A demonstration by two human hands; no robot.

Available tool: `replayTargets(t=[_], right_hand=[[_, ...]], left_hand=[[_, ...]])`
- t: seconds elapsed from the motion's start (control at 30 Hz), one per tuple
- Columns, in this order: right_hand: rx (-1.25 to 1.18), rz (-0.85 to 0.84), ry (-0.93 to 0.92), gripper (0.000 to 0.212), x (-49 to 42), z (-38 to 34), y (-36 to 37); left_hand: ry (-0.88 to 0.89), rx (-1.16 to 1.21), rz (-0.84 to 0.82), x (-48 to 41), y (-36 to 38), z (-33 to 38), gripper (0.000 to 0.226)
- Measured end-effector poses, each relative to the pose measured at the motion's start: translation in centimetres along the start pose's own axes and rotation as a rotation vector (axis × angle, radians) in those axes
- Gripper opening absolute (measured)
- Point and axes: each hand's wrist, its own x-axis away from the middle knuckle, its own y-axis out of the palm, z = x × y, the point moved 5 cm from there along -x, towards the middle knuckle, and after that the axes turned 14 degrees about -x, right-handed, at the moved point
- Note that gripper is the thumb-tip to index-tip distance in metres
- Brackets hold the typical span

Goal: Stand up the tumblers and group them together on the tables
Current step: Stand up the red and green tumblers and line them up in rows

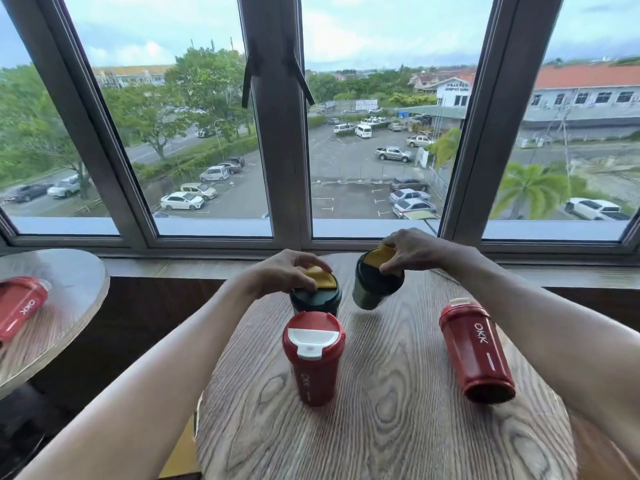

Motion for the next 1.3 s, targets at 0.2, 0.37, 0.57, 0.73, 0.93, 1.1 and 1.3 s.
replayTargets(t=[0.2, 0.37, 0.57, 0.73, 0.93, 1.1, 1.3], right_hand=[[-0.071, -0.178, 0.049, 0.032, 0.4, -2.5, 0.4], [-0.067, -0.280, 0.080, 0.018, 0.0, -3.1, 2.3], [-0.104, -0.329, 0.094, 0.021, -0.4, -3.1, 2.8], [-0.146, -0.361, 0.097, 0.013, -0.4, -3.0, 3.0], [-0.212, -0.353, 0.113, 0.042, -0.6, -3.1, 3.1], [-0.333, -0.340, 0.152, 0.037, -0.1, -2.5, 3.6], [-0.509, -0.276, 0.138, 0.048, 1.1, -1.4, 4.0]], left_hand=[[-0.026, -0.008, -0.023, -0.2, -0.2, -0.1, 0.036], [-0.029, 0.015, -0.019, -0.2, -0.2, -0.3, 0.036], [-0.039, 0.018, -0.020, -0.4, -0.1, -0.4, 0.038], [-0.045, 0.025, -0.020, -0.3, -0.1, -0.3, 0.038], [-0.038, 0.009, -0.010, -0.3, 0.0, -0.4, 0.039], [-0.031, 0.039, -0.011, -0.1, 0.2, -0.4, 0.038], [-0.011, 0.162, 0.037, 0.6, 1.0, -1.5, 0.051]])
